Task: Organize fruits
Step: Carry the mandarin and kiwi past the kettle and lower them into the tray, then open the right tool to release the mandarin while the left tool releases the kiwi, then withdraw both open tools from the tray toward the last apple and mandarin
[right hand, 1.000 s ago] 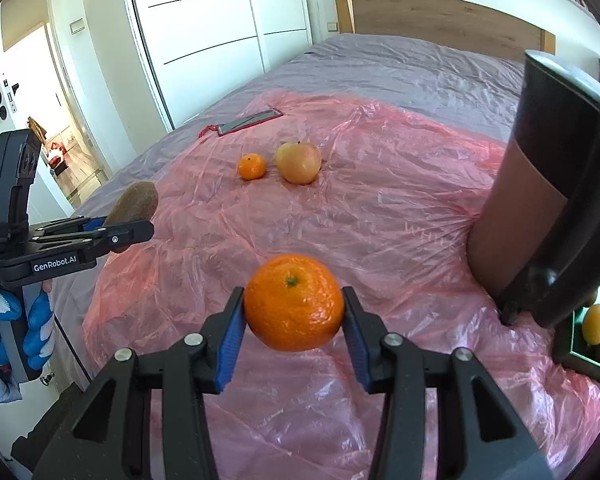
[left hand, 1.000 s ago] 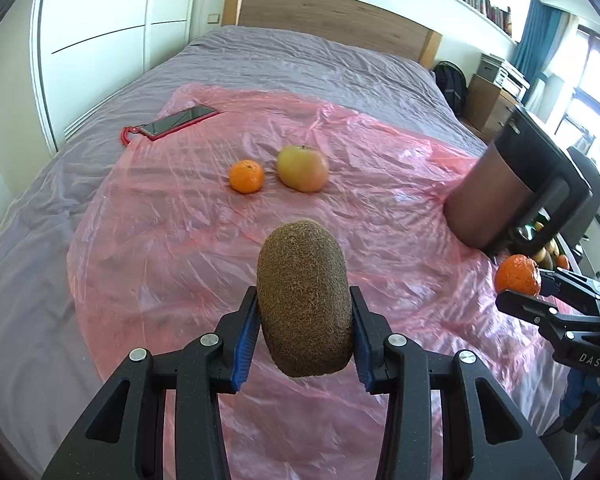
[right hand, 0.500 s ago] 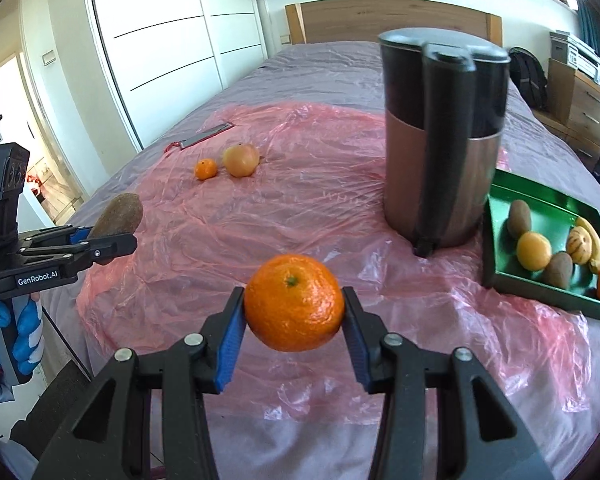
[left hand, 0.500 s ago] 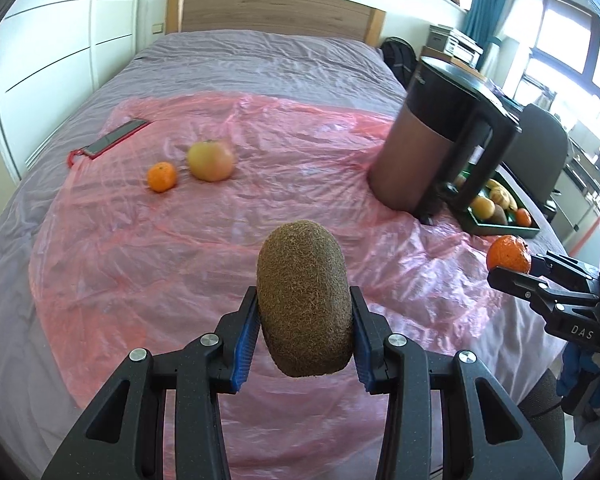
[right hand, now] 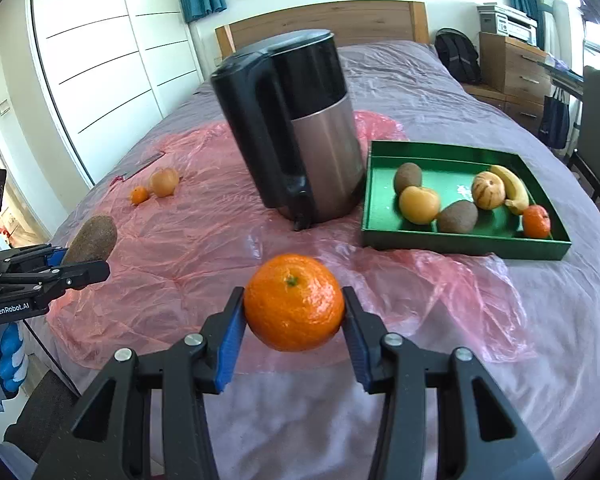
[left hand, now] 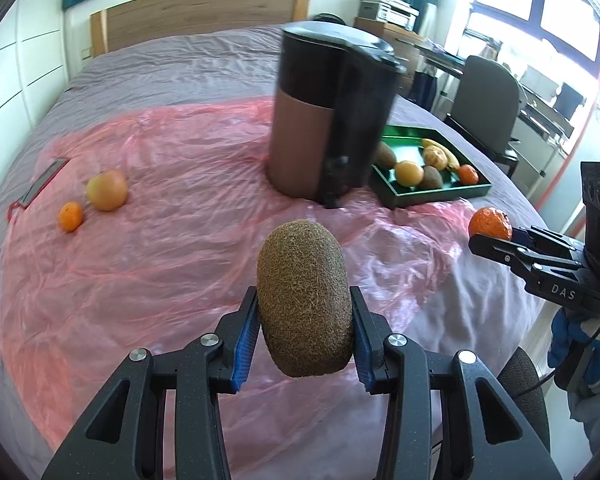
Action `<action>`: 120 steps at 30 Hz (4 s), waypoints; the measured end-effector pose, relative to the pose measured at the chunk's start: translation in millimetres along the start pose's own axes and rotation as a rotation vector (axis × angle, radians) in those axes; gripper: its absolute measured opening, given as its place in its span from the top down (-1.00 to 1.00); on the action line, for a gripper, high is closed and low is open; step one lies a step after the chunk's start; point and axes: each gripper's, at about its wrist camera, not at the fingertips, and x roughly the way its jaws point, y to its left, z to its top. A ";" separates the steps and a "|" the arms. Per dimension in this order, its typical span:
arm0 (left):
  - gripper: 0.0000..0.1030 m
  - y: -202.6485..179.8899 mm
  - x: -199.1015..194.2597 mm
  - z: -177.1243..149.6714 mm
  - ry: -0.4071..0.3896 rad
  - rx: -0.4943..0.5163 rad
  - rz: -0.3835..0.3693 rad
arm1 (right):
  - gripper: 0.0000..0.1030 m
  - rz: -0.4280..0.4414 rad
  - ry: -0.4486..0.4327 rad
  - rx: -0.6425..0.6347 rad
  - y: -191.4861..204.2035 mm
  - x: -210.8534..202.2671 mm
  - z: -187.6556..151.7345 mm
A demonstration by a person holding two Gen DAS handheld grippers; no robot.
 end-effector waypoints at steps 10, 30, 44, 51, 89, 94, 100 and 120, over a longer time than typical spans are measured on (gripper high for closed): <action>0.29 -61.9 27.7 24.6 0.033 0.119 -0.061 | -0.10 -0.075 -0.022 0.103 -66.1 -14.7 -9.1; 0.29 -177.2 132.6 143.9 0.019 0.222 -0.149 | -0.10 -0.180 -0.079 0.141 -174.7 20.4 41.7; 0.29 -189.0 259.6 203.4 0.066 0.179 -0.039 | -0.10 -0.194 -0.041 0.134 -228.0 91.8 60.4; 0.29 -190.6 288.0 198.1 0.099 0.207 -0.047 | -0.10 -0.201 -0.028 0.117 -235.2 111.4 51.8; -0.18 -192.0 147.6 163.6 -0.053 0.214 -0.082 | -0.66 -0.268 -0.052 0.088 -183.9 16.6 35.6; -0.23 -171.4 112.8 143.3 -0.074 0.183 -0.058 | -0.67 -0.241 -0.058 0.070 -152.3 -4.7 30.0; -0.28 -127.9 93.6 109.6 -0.075 0.123 0.004 | -0.67 -0.194 -0.052 0.043 -110.1 -16.4 20.3; -0.29 107.3 42.8 0.4 -0.068 -0.331 0.428 | -0.68 0.010 0.025 -0.174 51.6 11.5 8.5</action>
